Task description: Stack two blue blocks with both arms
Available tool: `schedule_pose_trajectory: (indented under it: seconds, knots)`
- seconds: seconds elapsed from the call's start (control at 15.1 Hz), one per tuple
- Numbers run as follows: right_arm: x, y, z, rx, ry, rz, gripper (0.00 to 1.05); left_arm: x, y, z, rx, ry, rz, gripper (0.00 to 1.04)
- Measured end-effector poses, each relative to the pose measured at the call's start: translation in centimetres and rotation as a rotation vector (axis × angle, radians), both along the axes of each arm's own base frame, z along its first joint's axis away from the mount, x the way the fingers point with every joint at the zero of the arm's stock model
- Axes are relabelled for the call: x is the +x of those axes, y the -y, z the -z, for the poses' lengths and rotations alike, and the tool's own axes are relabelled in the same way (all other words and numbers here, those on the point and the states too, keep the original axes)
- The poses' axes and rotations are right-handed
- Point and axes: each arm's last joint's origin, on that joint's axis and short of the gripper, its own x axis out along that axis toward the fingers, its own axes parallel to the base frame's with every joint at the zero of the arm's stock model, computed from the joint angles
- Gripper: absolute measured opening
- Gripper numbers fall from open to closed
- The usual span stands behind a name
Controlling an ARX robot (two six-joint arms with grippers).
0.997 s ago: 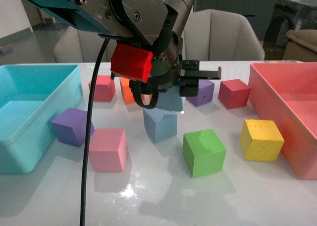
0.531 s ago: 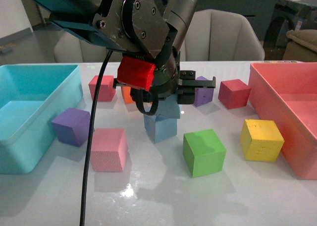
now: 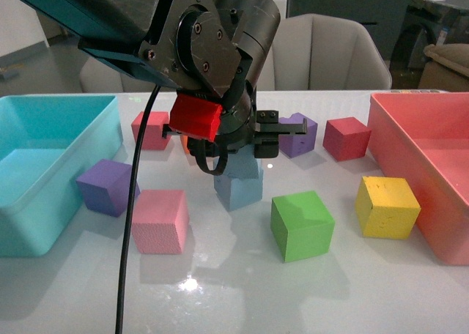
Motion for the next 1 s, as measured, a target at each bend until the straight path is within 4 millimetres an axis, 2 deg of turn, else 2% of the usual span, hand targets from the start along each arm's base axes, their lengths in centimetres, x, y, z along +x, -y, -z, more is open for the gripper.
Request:
schedule_pose_trajectory:
  seconds: [0.07, 0.33, 0.4, 0.53, 0.66, 0.86, 1.0]
  knots:
    - [0.0, 0.0, 0.0, 0.0, 0.0, 0.0, 0.98, 0.0, 0.0, 0.1, -0.003, 0.002, -0.001, 0.48]
    - [0.0, 0.0, 0.0, 0.0, 0.0, 0.0, 0.98, 0.2, 0.1, 0.1, -0.012, 0.021, -0.003, 0.95]
    - [0.0, 0.0, 0.0, 0.0, 0.0, 0.0, 0.98, 0.3, 0.1, 0.1, -0.013, 0.026, -0.004, 1.0]
    - [0.0, 0.0, 0.0, 0.0, 0.0, 0.0, 0.98, 0.2, 0.0, -0.1, -0.012, 0.039, -0.011, 0.98]
    - [0.0, 0.0, 0.0, 0.0, 0.0, 0.0, 0.98, 0.0, -0.1, -1.1, -0.022, 0.071, -0.013, 0.98]
    - [0.0, 0.0, 0.0, 0.0, 0.0, 0.0, 0.98, -0.9, -0.4, -4.9, -0.075, 0.202, -0.013, 0.98]
    - [0.0, 0.0, 0.0, 0.0, 0.0, 0.0, 0.98, -2.7, -1.0, -7.3, -0.124, 0.311, 0.011, 0.98]
